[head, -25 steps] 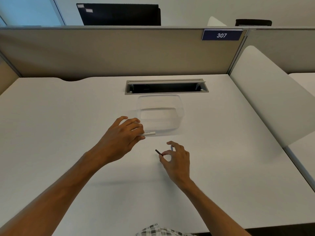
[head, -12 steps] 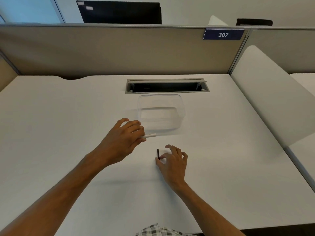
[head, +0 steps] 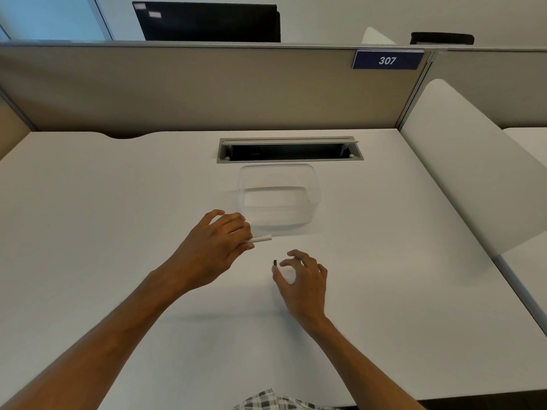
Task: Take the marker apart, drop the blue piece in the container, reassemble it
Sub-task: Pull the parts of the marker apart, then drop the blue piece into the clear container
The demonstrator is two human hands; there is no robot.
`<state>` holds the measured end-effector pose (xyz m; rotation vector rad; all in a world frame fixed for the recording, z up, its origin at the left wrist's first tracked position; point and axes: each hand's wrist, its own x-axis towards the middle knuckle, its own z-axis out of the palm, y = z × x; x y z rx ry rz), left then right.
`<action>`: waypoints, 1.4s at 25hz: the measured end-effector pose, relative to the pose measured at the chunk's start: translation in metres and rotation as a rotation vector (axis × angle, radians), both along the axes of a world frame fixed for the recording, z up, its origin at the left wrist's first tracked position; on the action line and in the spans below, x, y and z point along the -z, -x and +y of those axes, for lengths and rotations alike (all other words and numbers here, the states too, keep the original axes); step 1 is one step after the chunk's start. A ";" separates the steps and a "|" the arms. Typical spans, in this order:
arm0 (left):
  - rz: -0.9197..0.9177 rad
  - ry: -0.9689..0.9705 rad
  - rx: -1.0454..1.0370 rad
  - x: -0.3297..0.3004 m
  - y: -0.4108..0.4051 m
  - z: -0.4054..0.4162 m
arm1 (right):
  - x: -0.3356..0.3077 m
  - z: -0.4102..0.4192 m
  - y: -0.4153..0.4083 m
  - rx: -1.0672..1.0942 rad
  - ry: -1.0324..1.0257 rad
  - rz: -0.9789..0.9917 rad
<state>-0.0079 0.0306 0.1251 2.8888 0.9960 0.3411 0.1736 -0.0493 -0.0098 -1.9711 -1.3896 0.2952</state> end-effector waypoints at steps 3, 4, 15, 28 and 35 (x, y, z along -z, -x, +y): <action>-0.011 0.012 0.008 0.003 -0.001 -0.002 | -0.020 -0.003 -0.006 -0.068 -0.117 0.252; -0.017 0.020 0.008 0.004 -0.001 -0.004 | -0.030 -0.005 -0.008 -0.095 -0.130 0.359; -0.010 0.129 -0.042 0.002 -0.010 -0.011 | -0.094 -0.001 -0.023 -0.377 -0.030 0.560; 0.074 0.063 0.065 0.003 -0.014 -0.008 | -0.103 0.021 -0.034 -0.582 0.231 0.231; 0.099 -0.044 0.008 0.005 -0.010 -0.005 | -0.094 0.031 -0.027 -0.597 0.293 0.376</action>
